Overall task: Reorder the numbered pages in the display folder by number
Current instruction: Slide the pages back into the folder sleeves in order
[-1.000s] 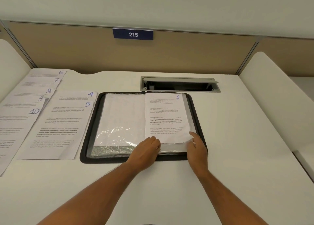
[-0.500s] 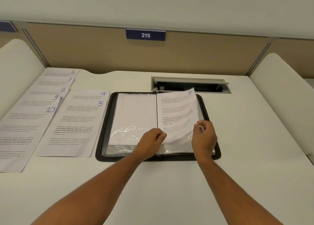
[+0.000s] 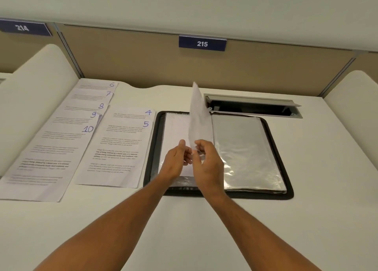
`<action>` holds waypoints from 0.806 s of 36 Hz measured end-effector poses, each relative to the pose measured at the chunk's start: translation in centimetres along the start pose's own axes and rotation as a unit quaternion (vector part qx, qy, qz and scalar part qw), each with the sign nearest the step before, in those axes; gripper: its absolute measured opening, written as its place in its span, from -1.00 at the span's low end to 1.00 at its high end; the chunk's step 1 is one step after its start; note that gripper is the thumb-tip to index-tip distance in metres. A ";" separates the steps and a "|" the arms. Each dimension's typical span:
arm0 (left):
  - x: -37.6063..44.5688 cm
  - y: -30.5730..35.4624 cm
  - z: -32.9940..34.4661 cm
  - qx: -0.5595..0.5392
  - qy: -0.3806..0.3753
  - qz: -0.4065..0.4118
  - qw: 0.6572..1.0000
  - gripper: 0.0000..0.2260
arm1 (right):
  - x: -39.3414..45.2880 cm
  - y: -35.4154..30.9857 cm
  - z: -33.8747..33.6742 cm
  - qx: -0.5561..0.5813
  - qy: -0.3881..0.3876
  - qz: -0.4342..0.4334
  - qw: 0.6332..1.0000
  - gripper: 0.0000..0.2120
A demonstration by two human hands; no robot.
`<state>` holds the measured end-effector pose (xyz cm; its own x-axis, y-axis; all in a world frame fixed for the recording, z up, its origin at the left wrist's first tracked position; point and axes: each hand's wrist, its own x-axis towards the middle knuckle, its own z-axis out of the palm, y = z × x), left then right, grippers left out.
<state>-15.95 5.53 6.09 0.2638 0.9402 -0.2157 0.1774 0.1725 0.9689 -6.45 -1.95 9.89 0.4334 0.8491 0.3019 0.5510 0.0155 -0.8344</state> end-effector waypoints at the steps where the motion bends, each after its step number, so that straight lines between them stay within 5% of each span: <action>1: 0.0 -0.1 -0.5 -0.006 0.008 -0.004 1.000 -0.42 | -0.3 -0.1 0.6 -0.004 -0.011 0.000 1.000 -0.77; 7: 0.5 -1.0 -3.7 -0.006 0.043 -0.038 0.998 -0.40 | -1.3 0.0 3.7 -0.034 -0.080 0.018 0.996 -0.78; 13: 1.4 -1.9 -5.9 0.122 0.048 -0.048 0.990 -0.87 | -1.9 1.0 5.6 -0.086 -0.165 0.056 0.981 -0.77; 18: 1.9 -2.7 -7.0 0.207 0.051 -0.062 0.975 -0.66 | -2.1 2.0 6.8 -0.130 -0.191 0.060 0.971 -0.73; 29: 3.1 -3.9 -7.9 0.316 0.050 -0.054 0.946 -0.83 | -1.5 4.3 9.0 -0.256 -0.244 0.012 0.935 -0.60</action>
<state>-23.30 10.14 2.60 0.1264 0.9555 -0.2665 0.7384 0.0888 0.6685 -11.16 1.55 1.75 0.1415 0.9879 -0.0636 0.8688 -0.1548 -0.4704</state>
